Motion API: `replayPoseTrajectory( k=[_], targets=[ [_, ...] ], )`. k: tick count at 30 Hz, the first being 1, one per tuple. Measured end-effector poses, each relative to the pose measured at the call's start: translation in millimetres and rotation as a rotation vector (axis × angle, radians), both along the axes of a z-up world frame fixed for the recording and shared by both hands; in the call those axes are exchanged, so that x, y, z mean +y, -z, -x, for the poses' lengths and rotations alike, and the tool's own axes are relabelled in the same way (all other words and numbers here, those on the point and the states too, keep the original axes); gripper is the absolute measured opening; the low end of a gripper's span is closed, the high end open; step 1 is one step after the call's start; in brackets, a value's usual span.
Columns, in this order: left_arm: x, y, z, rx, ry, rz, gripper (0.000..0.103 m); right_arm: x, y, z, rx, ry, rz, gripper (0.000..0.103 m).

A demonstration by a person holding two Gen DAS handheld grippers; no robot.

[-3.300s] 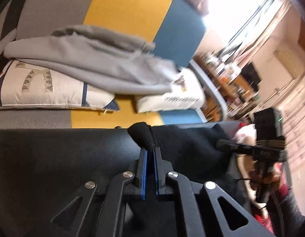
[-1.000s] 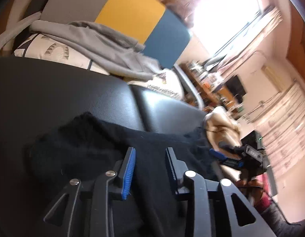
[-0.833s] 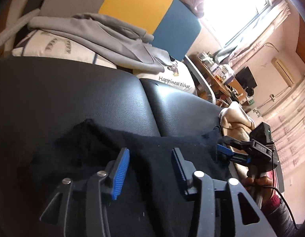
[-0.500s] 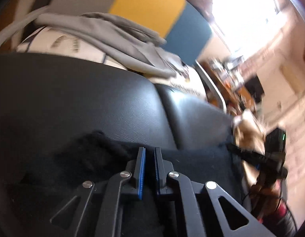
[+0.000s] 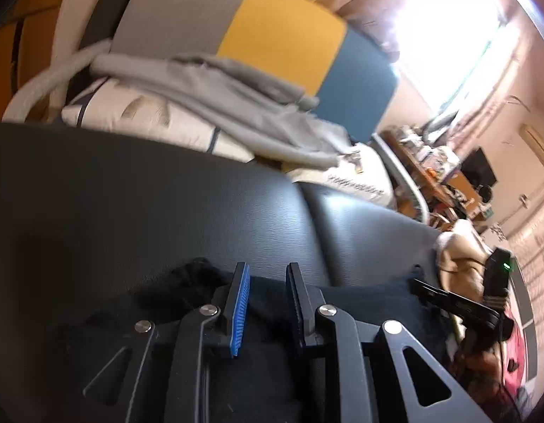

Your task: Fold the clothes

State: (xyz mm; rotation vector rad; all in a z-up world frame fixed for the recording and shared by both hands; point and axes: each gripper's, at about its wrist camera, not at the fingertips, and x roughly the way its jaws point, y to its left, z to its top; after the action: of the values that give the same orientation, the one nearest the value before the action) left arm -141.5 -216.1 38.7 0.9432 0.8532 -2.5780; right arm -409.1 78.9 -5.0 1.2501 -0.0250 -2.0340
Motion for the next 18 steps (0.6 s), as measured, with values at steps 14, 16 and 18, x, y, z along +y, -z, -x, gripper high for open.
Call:
replayPoseTrajectory(
  k=[14,16,18],
  targets=[
    [128.5,1.3,-56.2,-0.064,0.283,0.208,0.021,22.6,-51.0,-110.6,0.132,-0.255,0.017,0.029],
    [128.6,6.7,-60.3,-0.074,0.269,0.193,0.022,22.8,-42.4,-130.5,0.133,-0.293,-0.016,0.034],
    [126.5,12.9,-63.0,-0.083,0.253,0.185,0.022,24.6,-29.6,-142.4,0.125,-0.301,-0.051,0.035]
  ],
)
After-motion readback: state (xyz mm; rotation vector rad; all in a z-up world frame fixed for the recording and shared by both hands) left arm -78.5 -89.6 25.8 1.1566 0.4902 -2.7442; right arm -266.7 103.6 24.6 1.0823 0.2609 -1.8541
